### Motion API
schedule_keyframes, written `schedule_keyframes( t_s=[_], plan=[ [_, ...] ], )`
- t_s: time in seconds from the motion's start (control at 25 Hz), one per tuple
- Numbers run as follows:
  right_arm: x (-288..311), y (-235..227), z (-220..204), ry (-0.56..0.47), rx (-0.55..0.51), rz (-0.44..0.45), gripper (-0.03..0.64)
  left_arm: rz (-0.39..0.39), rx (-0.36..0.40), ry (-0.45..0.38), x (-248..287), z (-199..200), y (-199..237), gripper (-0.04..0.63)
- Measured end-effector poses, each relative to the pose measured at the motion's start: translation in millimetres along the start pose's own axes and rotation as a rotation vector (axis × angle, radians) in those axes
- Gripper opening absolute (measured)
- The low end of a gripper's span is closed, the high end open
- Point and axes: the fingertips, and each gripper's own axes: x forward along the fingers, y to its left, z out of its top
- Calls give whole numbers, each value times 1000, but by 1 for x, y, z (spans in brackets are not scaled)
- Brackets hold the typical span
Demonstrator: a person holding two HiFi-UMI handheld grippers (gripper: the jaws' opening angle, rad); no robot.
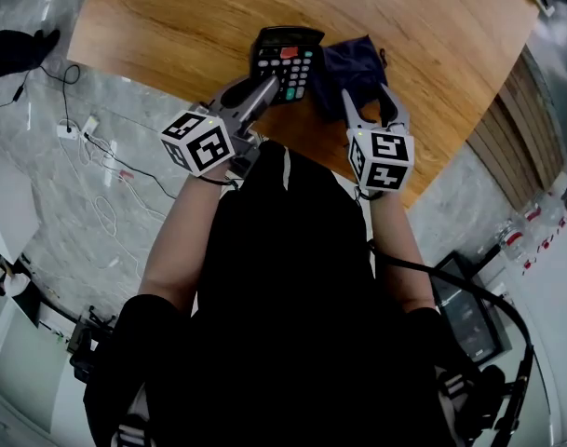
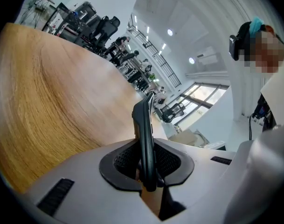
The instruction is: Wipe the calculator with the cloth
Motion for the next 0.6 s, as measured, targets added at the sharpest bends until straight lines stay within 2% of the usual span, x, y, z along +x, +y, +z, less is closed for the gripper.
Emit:
schedule_keyframes(
  t_s=[0.32,0.6],
  plan=[
    [35,7,-12,66,-16,-10,221,-6,-18,6,0,-2,1,72],
    [41,8,-10,33,-66,-48,219,-4,-31,9,0,-8,3,74]
  ],
)
